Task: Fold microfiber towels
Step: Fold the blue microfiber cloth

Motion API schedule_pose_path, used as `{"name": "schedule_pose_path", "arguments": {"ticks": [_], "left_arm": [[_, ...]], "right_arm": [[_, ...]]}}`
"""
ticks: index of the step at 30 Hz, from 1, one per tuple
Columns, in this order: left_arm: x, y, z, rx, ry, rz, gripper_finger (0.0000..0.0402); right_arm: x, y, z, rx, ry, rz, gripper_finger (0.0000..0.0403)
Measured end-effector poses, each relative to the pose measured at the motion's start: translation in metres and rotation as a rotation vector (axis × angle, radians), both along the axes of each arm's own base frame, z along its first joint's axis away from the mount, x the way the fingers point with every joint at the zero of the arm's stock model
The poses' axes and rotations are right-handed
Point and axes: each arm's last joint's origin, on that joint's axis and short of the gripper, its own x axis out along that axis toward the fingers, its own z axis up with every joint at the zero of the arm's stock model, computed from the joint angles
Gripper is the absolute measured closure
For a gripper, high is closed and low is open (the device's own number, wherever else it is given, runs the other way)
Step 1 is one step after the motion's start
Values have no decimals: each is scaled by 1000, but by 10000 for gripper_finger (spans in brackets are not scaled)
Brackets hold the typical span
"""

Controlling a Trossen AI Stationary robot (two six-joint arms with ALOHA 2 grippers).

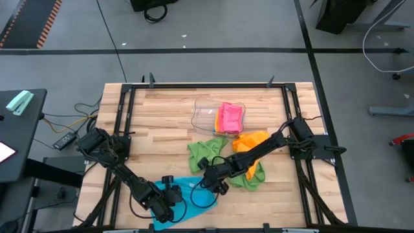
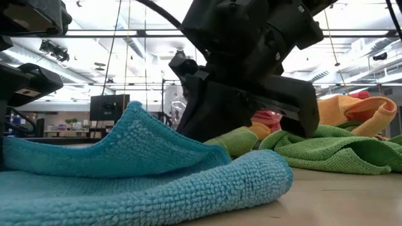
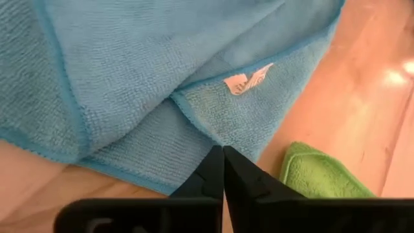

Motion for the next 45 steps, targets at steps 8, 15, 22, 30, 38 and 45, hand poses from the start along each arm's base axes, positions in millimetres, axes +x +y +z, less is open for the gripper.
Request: {"name": "schedule_pose_path", "arguments": {"ticks": [8, 15, 22, 30, 38, 45], "left_arm": [[0, 0, 0, -1, 0, 0, 385], [0, 0, 0, 1, 1, -2, 374], [0, 0, 0, 2, 0, -5, 389], [0, 0, 0, 1, -1, -8, 376], [0, 0, 0, 2, -2, -8, 386], [0, 0, 0, 2, -2, -8, 386]], "right_arm": [[5, -14, 3, 100, -2, -164, 399], [11, -44, 15, 243, -7, -453, 400], [7, -77, 6, 346, 129, -708, 395], [3, -75, 18, 365, 132, -709, 375], [-2, -76, 38, 346, 107, -665, 303], [-8, -52, 67, 317, 6, -486, 246]]}}
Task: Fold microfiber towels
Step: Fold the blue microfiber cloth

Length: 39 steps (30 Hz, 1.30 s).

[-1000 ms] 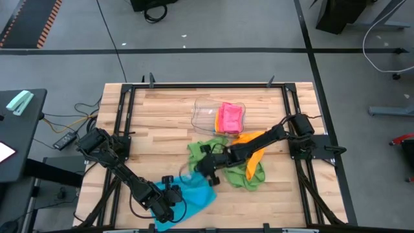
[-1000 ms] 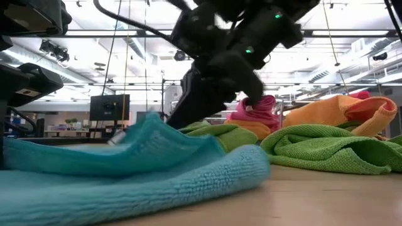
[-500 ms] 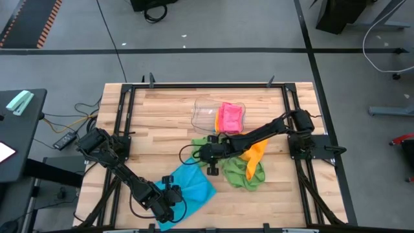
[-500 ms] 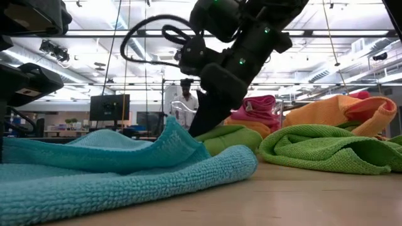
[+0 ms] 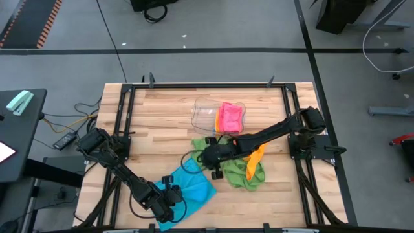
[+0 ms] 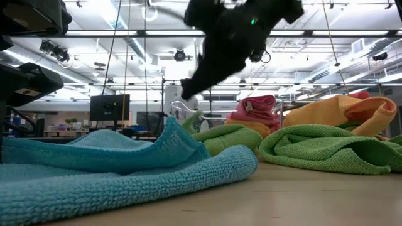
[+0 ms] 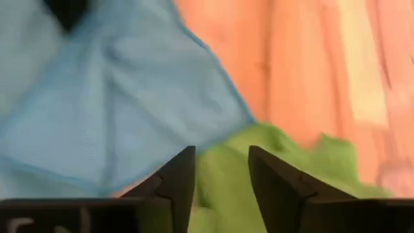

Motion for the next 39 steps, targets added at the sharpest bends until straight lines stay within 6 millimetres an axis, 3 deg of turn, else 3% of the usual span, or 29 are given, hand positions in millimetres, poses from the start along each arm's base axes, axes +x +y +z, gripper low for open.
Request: {"name": "schedule_pose_path", "arguments": {"ticks": [7, 14, 23, 27, 34, 39], "left_arm": [[0, 0, 0, -1, -1, 0, 377], [0, 0, 0, -1, -1, 1, 390], [1, 1, 0, -3, 1, 3, 374], [1, 1, 0, 1, -4, 6, 379], [1, 1, 0, 2, -5, 6, 388], [1, 1, 0, 3, -6, 7, 377]], "right_arm": [[1, 33, -6, -25, -78, 119, 225], [-5, 53, -8, -16, -87, 205, 221], [-6, 92, -35, -31, -132, 399, 221], [-2, 100, -49, 33, -151, 433, 221], [-1, 100, -50, 56, -139, 440, 221], [1, 101, -68, 102, -113, 501, 221]]}}
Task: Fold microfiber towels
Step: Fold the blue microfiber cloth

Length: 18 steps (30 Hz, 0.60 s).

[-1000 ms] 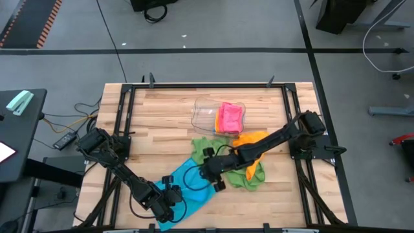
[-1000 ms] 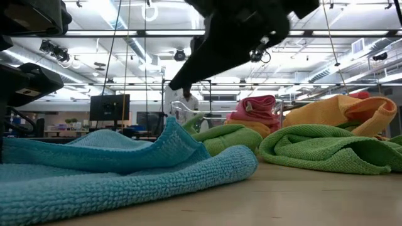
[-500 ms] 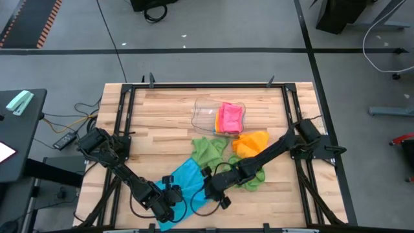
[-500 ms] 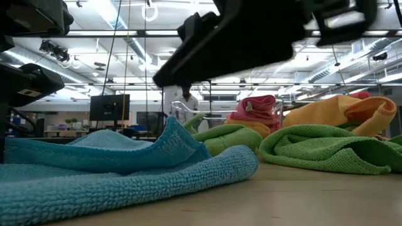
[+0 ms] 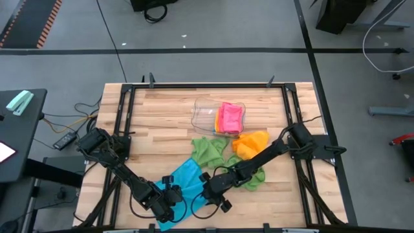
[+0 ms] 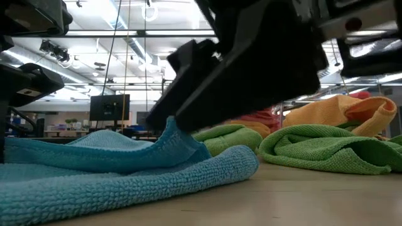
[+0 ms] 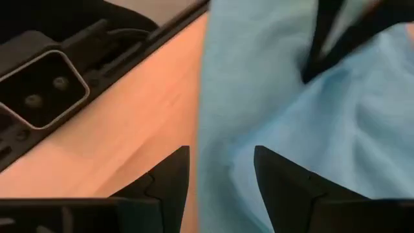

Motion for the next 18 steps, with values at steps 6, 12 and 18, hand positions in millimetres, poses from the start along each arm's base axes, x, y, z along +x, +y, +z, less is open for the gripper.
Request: {"name": "schedule_pose_path", "arguments": {"ticks": [6, 12, 18], "left_arm": [[0, 0, 0, 0, -1, 1, 381], [0, 0, 0, 0, 0, 1, 388], [0, 0, 0, 0, 0, 1, 377]], "right_arm": [[1, 1, -5, -15, -5, 1, 223], [0, 0, -6, -33, 2, 8, 268], [-1, -3, -8, -45, 31, 2, 348]]}}
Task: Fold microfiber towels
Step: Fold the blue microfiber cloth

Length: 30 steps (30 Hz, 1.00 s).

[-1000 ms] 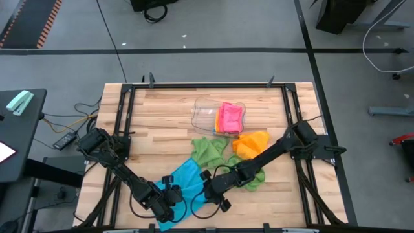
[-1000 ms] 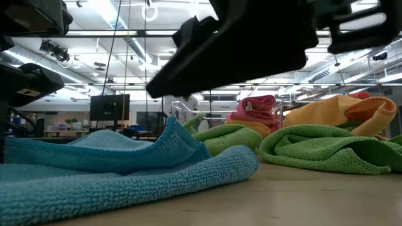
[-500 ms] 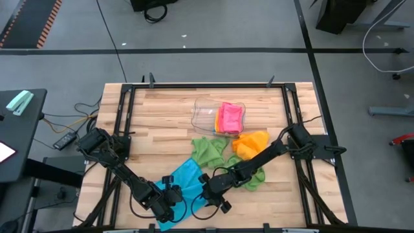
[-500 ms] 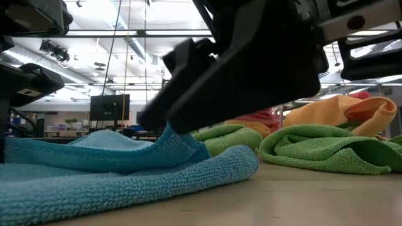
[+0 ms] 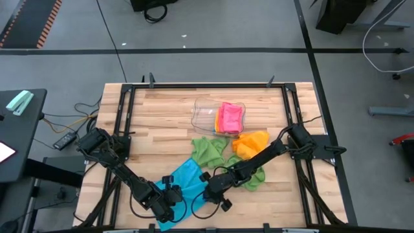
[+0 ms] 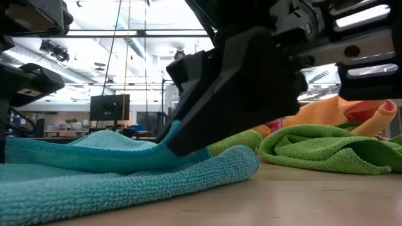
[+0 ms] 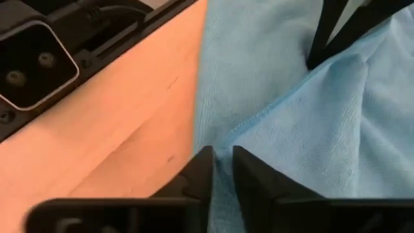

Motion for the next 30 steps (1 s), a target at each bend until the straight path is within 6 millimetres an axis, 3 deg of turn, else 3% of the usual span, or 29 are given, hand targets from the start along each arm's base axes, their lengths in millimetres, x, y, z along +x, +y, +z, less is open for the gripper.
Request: {"name": "schedule_pose_path", "arguments": {"ticks": [5, 30], "left_arm": [[0, 0, 0, 0, 0, 0, 378], [-1, -2, 0, -3, -8, -5, 388]], "right_arm": [[1, -3, -1, 8, 18, -20, 395], [15, -57, 21, 8, 19, -185, 398]]}}
